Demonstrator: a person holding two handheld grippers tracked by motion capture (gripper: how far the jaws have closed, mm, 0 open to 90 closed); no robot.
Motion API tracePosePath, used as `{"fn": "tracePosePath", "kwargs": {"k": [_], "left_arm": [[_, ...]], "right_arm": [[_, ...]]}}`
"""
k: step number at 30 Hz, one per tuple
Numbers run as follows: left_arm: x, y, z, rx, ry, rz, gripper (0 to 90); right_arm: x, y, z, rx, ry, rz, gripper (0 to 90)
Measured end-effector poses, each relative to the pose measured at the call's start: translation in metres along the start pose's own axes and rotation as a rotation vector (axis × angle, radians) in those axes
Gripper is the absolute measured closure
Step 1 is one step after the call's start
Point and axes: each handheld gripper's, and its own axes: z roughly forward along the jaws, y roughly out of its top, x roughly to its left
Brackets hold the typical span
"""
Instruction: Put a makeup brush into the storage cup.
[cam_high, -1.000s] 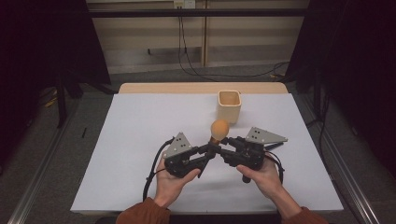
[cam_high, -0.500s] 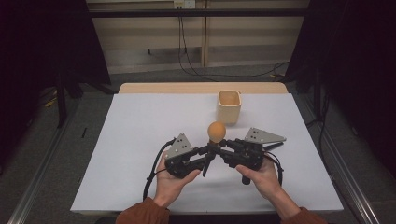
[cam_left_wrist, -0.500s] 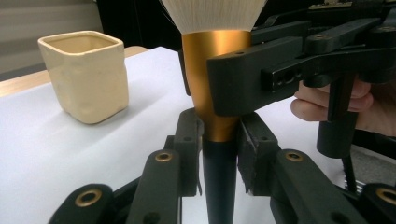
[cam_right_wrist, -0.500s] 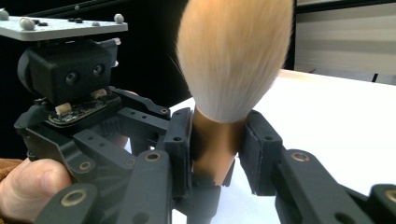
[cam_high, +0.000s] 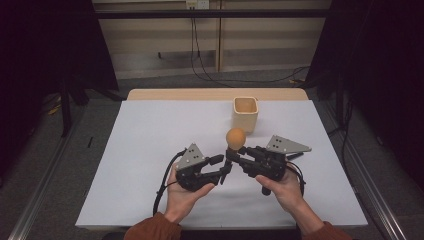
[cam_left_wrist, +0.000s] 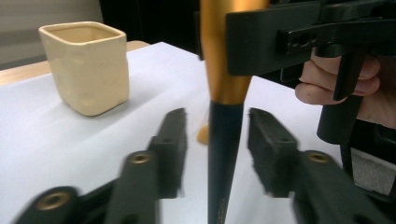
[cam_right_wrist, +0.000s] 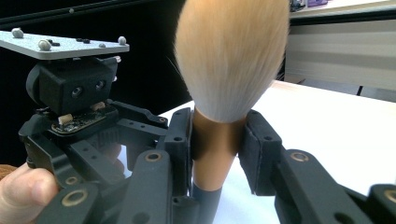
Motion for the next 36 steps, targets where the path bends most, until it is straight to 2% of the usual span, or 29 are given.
{"fn": "tracePosePath", "kwargs": {"k": [3,4,6,7,10,13,15,17,21,25,26,29,30,33,36], "left_arm": [[0.003,-0.001,-0.003,-0.011,0.019,-0.032,47.3],[0.004,-0.001,-0.005,-0.013,0.030,-0.035,45.6],[0.006,-0.002,-0.007,-0.007,0.084,-0.040,36.7],[0.007,-0.002,-0.009,-0.009,0.093,-0.041,32.3],[0.010,-0.002,-0.014,-0.009,0.130,-0.031,27.2],[0.014,-0.002,-0.015,0.006,0.174,-0.047,12.7],[0.016,-0.004,-0.017,0.002,0.179,-0.071,8.1],[0.018,-0.004,-0.019,0.002,0.177,-0.077,3.2],[0.021,-0.008,-0.027,-0.016,0.191,-0.059,1.6],[0.022,-0.014,-0.038,-0.038,0.265,-0.034,1.1],[0.023,-0.016,-0.041,-0.041,0.274,-0.029,1.2],[0.027,-0.020,-0.047,-0.059,0.312,0.013,1.1],[0.029,-0.021,-0.049,-0.058,0.319,0.014,1.1],[0.034,-0.024,-0.056,-0.053,0.330,-0.022,1.2],[0.039,-0.028,-0.064,-0.063,0.347,-0.031,0.9]], "right_arm": [[-0.001,0.001,-0.001,-0.005,-0.005,0.000,66.5],[-0.002,0.001,-0.001,-0.006,-0.006,-0.002,66.5],[-0.002,0.001,-0.002,-0.010,-0.009,-0.005,66.5],[-0.002,0.002,-0.003,-0.012,-0.012,-0.006,66.5],[-0.004,0.003,-0.005,-0.016,-0.019,-0.013,66.5],[-0.005,0.004,-0.006,-0.018,-0.026,-0.012,66.5],[-0.006,0.003,-0.007,-0.019,-0.028,-0.015,66.5],[-0.006,0.004,-0.006,-0.021,-0.040,-0.022,66.4],[-0.006,0.006,-0.007,-0.028,-0.044,-0.032,66.5],[-0.010,0.008,-0.010,-0.032,-0.070,-0.038,66.5],[-0.013,0.008,-0.010,-0.034,-0.076,-0.040,66.5],[-0.019,0.011,-0.012,-0.039,-0.100,-0.041,66.5],[-0.020,0.012,-0.013,-0.040,-0.107,-0.041,66.5],[-0.027,0.017,-0.013,-0.027,-0.134,-0.052,66.5],[-0.032,0.023,-0.014,-0.029,-0.158,-0.056,66.4]]}}
